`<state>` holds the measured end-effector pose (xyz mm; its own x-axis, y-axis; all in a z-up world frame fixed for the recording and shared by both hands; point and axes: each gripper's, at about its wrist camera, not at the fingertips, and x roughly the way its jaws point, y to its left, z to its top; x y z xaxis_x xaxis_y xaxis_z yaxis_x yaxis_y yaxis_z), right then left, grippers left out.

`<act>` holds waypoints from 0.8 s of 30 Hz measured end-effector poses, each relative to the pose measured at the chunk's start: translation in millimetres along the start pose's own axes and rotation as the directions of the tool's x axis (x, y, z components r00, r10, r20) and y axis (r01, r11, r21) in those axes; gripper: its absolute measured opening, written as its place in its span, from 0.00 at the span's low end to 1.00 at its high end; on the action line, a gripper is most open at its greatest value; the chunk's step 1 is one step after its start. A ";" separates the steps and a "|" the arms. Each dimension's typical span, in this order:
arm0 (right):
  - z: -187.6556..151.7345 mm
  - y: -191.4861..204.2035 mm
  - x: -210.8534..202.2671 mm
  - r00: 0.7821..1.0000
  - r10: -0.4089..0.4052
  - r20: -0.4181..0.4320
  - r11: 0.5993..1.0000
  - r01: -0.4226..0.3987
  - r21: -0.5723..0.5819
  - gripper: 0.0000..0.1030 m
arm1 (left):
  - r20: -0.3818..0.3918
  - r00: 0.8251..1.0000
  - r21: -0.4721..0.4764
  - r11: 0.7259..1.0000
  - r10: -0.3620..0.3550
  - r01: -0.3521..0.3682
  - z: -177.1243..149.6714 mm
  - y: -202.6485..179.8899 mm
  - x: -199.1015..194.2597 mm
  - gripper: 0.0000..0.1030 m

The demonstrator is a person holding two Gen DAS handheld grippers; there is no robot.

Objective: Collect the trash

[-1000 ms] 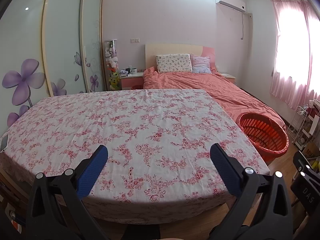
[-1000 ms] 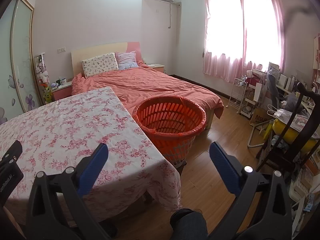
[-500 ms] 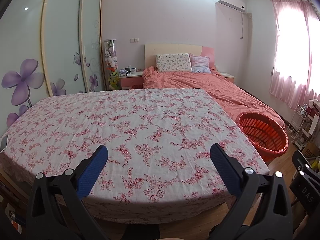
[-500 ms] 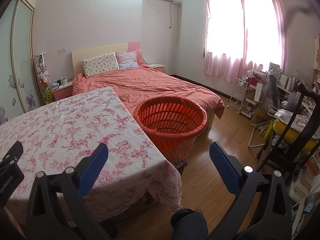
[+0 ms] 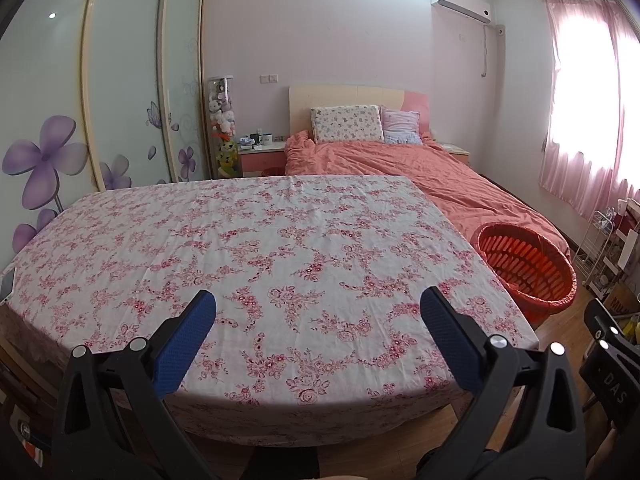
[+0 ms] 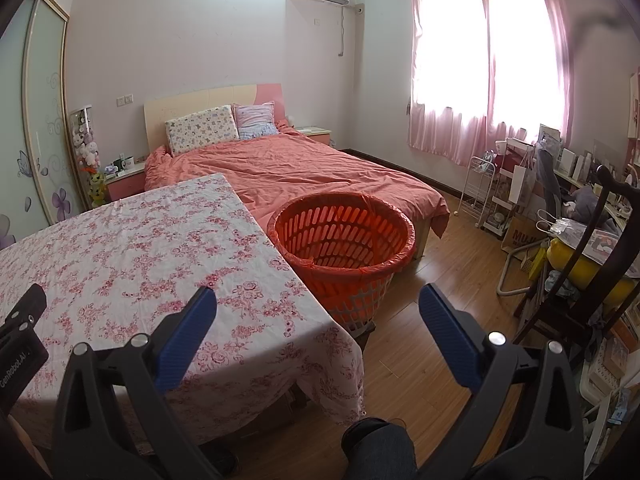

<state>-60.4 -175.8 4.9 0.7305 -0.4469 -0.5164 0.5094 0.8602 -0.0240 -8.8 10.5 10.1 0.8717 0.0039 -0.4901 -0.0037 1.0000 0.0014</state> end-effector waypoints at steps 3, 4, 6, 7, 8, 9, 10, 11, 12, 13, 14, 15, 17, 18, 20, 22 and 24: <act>0.3 4.1 2.1 1.000 0.000 0.001 1.000 0.000 -0.001 0.96 | 0.000 1.000 0.000 1.000 0.000 0.000 0.0 -0.1 0.0 0.98; 0.3 4.0 2.2 1.000 0.000 0.000 1.000 0.000 -0.001 0.96 | 0.000 1.000 0.000 1.000 0.000 0.000 0.1 -0.1 0.0 0.98; 0.4 4.0 2.1 1.000 0.001 0.000 1.000 -0.001 -0.001 0.96 | -0.001 1.000 0.001 1.000 0.000 0.000 -0.6 -0.2 0.3 0.98; 0.3 4.0 2.0 1.000 0.001 0.000 1.000 -0.001 -0.001 0.96 | -0.002 1.000 0.002 1.000 0.000 0.000 -1.0 -0.4 0.4 0.98; 0.5 4.3 1.9 1.000 0.001 0.001 1.000 -0.001 0.000 0.96 | -0.002 1.000 0.002 1.000 0.000 0.000 -1.2 -0.6 -0.1 0.98; 0.4 4.1 2.0 1.000 0.000 0.001 1.000 0.000 -0.001 0.96 | -0.002 1.000 0.002 1.000 0.000 0.000 -0.9 -0.6 0.3 0.98; 0.4 3.9 2.0 1.000 0.000 0.001 1.000 0.000 0.000 0.96 | -0.002 1.000 0.001 1.000 0.000 0.000 -0.9 -0.6 0.4 0.98; 0.5 4.1 2.0 1.000 0.001 0.001 1.000 -0.001 0.000 0.96 | -0.002 1.000 0.001 1.000 0.000 0.000 -0.9 -0.6 0.3 0.98; 0.6 4.4 2.0 1.000 0.000 0.001 1.000 0.000 0.000 0.96 | -0.002 1.000 0.001 1.000 0.000 0.000 -0.8 -0.6 0.4 0.98; 0.3 3.7 2.1 1.000 0.000 0.001 1.000 0.000 -0.001 0.96 | -0.002 1.000 0.001 1.000 0.000 0.000 -0.8 -0.5 0.4 0.98; 0.6 4.5 2.0 1.000 0.000 0.001 1.000 0.000 0.000 0.96 | -0.002 1.000 0.001 1.000 0.000 0.000 -0.8 -0.6 0.4 0.98; 0.3 3.7 2.1 1.000 0.001 0.000 1.000 -0.001 0.000 0.96 | -0.003 1.000 0.002 1.000 0.000 0.000 -0.7 -0.4 0.4 0.98; 0.4 3.9 2.1 1.000 0.001 0.000 1.000 -0.001 -0.001 0.96 | -0.003 1.000 0.002 1.000 -0.001 0.001 -1.0 -0.7 0.0 0.98; 0.3 3.6 2.1 1.000 0.001 0.000 1.000 -0.001 -0.001 0.96 | -0.003 1.000 0.002 1.000 -0.001 0.001 -1.0 -0.9 0.3 0.98; 1.5 4.4 2.3 1.000 0.001 0.000 1.000 -0.001 0.000 0.96 | -0.004 1.000 0.004 1.000 0.000 0.000 -2.0 -1.7 0.2 0.98; 1.5 4.4 2.5 1.000 0.001 0.000 1.000 -0.001 0.000 0.96 | -0.003 1.000 0.002 1.000 -0.001 0.001 -1.4 -1.3 0.8 0.98; 1.2 4.2 2.5 1.000 0.001 0.000 1.000 -0.001 -0.001 0.96 | -0.004 1.000 0.003 1.000 0.000 0.001 -1.4 -1.2 0.8 0.98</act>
<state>-55.9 -173.7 4.6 0.7309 -0.4458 -0.5167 0.5082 0.8609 -0.0239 -8.8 9.3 8.5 0.8698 0.0034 -0.4934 -0.0020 1.0000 0.0034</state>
